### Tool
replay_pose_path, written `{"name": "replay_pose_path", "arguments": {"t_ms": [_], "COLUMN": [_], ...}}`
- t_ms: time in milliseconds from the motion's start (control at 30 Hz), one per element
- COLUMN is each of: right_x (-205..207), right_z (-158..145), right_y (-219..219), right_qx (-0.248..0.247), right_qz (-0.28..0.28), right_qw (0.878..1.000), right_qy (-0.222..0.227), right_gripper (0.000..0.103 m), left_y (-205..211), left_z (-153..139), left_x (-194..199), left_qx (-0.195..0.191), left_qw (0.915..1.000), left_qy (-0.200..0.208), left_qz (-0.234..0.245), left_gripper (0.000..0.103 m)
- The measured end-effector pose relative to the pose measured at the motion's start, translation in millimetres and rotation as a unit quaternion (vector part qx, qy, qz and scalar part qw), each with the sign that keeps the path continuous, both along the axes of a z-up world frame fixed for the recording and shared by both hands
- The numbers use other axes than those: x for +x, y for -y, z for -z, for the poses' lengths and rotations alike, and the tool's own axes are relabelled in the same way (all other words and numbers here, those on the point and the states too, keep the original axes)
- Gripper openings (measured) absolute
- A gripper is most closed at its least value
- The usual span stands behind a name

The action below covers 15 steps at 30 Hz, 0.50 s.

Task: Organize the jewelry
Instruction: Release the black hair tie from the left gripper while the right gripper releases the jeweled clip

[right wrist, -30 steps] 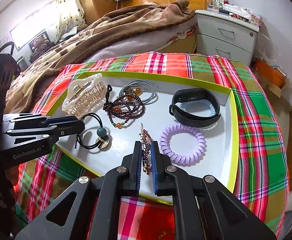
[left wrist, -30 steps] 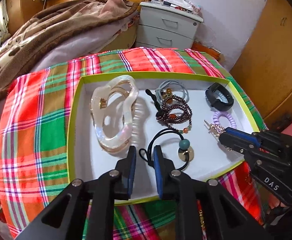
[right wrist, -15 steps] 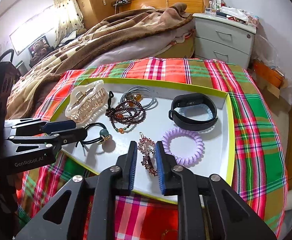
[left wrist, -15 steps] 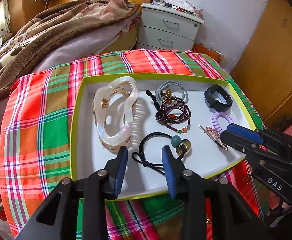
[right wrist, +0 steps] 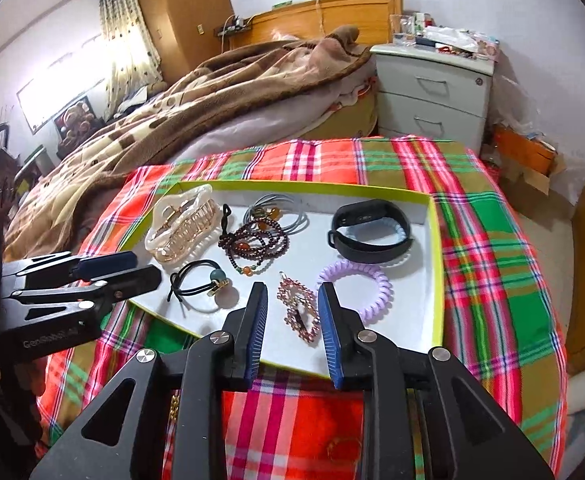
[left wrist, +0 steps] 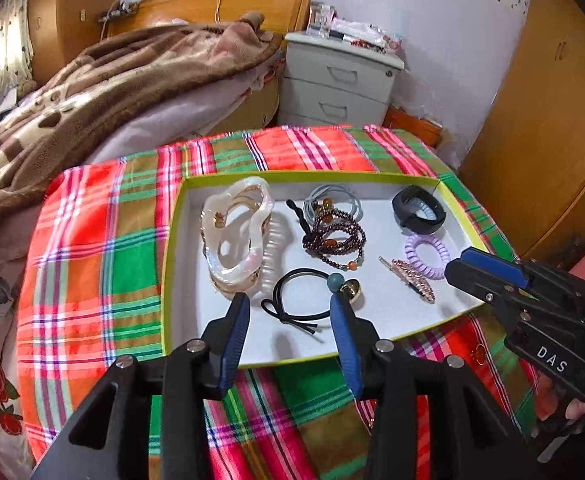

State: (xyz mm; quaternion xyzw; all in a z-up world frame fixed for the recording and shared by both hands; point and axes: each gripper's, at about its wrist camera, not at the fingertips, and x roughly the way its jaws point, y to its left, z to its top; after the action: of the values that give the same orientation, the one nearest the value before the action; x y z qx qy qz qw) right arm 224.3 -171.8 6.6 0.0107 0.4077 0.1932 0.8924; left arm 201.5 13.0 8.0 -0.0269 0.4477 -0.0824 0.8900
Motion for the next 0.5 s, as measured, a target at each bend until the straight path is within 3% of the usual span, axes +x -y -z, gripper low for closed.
{"name": "replay_pose_path", "arguments": {"t_ms": [333,367,433,500], "right_x": [-34,-38,-45,-51], "right_z": [-16,-17,-17,-15], "right_y": [21,23,28,33], "right_qx": [0.002,-0.001,-0.004,-0.005], "right_qz": [0.029,0.030,0.032,0.037], "right_qw": [0.999,0.999,0.999,0.999], "right_qy": [0.032,0.035,0.035,0.035], "right_gripper": [0.028,0.031,0.047,0.050], "left_y": [8,8,7,5], "left_z": [-11,-12,-12,-10], "left_x": [-37,-41,-48,-55], "left_qx": [0.014,0.011,0.002,-0.009], "left_qw": [0.9995,0.9995,0.9996,0.9996], "left_qy": [0.027,0.028,0.027,0.024], "left_qz": [0.011,0.010,0.013,0.014], "left_gripper": [0.045,0.045,0.046,0.046]}}
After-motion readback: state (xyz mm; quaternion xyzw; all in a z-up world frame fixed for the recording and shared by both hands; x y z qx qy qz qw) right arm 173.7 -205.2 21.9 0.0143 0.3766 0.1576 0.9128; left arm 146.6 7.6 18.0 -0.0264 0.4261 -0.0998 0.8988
